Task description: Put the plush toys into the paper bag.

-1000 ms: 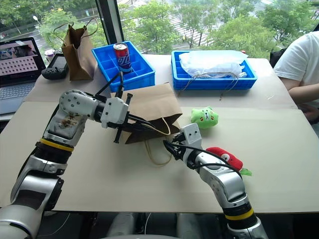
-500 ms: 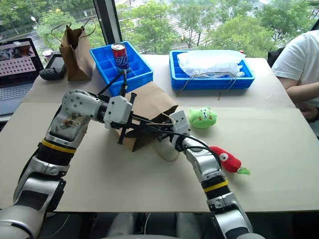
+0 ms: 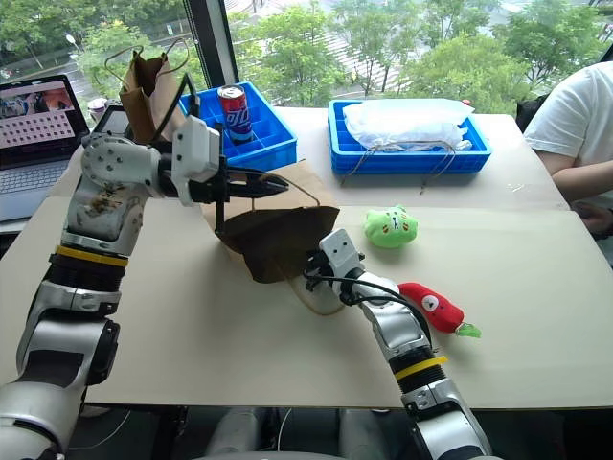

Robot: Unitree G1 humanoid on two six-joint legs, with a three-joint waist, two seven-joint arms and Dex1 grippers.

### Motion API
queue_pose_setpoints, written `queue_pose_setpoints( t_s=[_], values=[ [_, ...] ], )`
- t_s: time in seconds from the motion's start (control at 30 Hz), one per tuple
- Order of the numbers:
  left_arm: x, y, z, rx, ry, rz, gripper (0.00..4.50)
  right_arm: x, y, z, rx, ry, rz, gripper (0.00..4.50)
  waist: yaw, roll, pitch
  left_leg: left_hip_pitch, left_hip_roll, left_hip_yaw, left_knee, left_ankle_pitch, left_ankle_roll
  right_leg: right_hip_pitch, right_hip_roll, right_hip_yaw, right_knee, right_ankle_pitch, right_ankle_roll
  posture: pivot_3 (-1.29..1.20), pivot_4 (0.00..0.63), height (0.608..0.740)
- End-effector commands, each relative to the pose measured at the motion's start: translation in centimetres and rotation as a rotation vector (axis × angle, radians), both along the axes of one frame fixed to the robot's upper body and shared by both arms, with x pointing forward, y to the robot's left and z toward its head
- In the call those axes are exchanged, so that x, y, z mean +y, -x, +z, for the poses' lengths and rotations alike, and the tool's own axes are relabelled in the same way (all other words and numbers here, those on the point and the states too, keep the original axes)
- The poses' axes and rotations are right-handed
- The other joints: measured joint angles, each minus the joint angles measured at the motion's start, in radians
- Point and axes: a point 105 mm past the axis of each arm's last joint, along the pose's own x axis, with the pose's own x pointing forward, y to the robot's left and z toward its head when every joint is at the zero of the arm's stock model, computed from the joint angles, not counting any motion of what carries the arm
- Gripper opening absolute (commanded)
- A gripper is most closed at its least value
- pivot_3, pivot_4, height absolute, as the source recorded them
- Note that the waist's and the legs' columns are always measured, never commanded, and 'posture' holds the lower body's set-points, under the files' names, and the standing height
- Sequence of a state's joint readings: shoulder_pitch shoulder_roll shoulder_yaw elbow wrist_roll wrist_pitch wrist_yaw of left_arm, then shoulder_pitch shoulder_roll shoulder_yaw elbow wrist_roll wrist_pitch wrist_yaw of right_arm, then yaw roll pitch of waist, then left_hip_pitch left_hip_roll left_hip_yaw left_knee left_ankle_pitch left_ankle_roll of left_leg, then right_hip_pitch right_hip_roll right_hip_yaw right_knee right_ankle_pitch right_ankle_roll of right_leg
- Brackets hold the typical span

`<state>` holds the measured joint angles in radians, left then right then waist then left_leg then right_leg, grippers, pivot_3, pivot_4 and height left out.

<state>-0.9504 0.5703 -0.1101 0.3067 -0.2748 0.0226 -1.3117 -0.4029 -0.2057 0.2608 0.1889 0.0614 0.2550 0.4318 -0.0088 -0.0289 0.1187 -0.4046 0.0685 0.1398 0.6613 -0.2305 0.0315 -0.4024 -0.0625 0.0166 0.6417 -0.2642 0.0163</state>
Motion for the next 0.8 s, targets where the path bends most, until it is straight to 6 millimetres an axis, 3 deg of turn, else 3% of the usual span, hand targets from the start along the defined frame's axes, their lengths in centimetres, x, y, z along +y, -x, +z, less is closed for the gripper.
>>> queue_pose_setpoints(
  t_s=[0.03,0.13,0.27,0.4,0.53,0.67,0.8],
  values=[
    [0.0,-0.1,0.8,-0.024,0.021,0.011,0.0,-0.5,0.8,-2.2,0.091,0.036,-0.01,0.07,0.0,0.0,0.0,0.0,0.0,0.0,0.0,0.0,0.0,0.0,0.0,0.0,0.0,0.0,0.0,0.0,0.15,0.736],
    [-0.4,0.1,0.3,-0.012,0.03,0.002,0.0,-0.5,0.7,-1.9,0.088,0.032,-0.01,0.07,0.0,0.0,0.0,-0.001,0.0,0.0,0.0,0.0,0.0,-0.001,0.0,0.0,0.0,0.0,0.0,0.0,0.15,0.736],
    [-0.4,-0.5,1.2,0.018,0.1,0.043,0.0,-1.1,0.9,-1.2,0.078,0.043,-0.016,0.07,-0.001,0.0,0.0,-0.001,0.0,0.0,0.0,0.0,0.0,-0.001,0.0,0.0,0.0,0.0,0.0,0.0,0.15,0.736],
    [-1.4,0.4,0.0,0.028,0.087,0.011,0.0,-1.4,2.0,2.8,0.008,-0.054,0.031,0.07,-0.001,0.0,0.0,-0.002,0.0,0.0,0.0,0.0,0.0,-0.001,0.0,0.0,0.0,0.0,0.0,0.0,0.15,0.736],
    [-2.1,1.1,-0.8,0.056,0.102,-0.002,0.0,-3.3,4.3,6.6,-0.031,-0.049,0.072,1.08,-0.002,0.002,0.001,-0.004,0.0,-0.002,0.0,0.0,0.0,-0.003,0.0,0.001,0.0,0.0,0.0,0.0,0.15,0.736],
    [-2.4,1.2,-1.0,0.076,0.122,-0.004,0.0,-6.5,7.1,10.1,-0.018,0.012,0.086,2.64,0.002,0.002,0.001,-0.004,0.0,-0.004,0.0,0.0,0.0,-0.003,0.0,0.001,0.0,0.0,0.0,0.0,0.15,0.736],
    [-2.8,1.3,-0.8,0.093,0.151,-0.012,0.0,-11.6,10.0,9.2,0.163,0.27,0.036,3.86,0.01,0.002,0.001,-0.003,0.0,-0.005,0.0,-0.001,0.001,-0.002,0.0,0.002,-0.002,0.0,0.0,0.0,0.15,0.736]
  ],
)
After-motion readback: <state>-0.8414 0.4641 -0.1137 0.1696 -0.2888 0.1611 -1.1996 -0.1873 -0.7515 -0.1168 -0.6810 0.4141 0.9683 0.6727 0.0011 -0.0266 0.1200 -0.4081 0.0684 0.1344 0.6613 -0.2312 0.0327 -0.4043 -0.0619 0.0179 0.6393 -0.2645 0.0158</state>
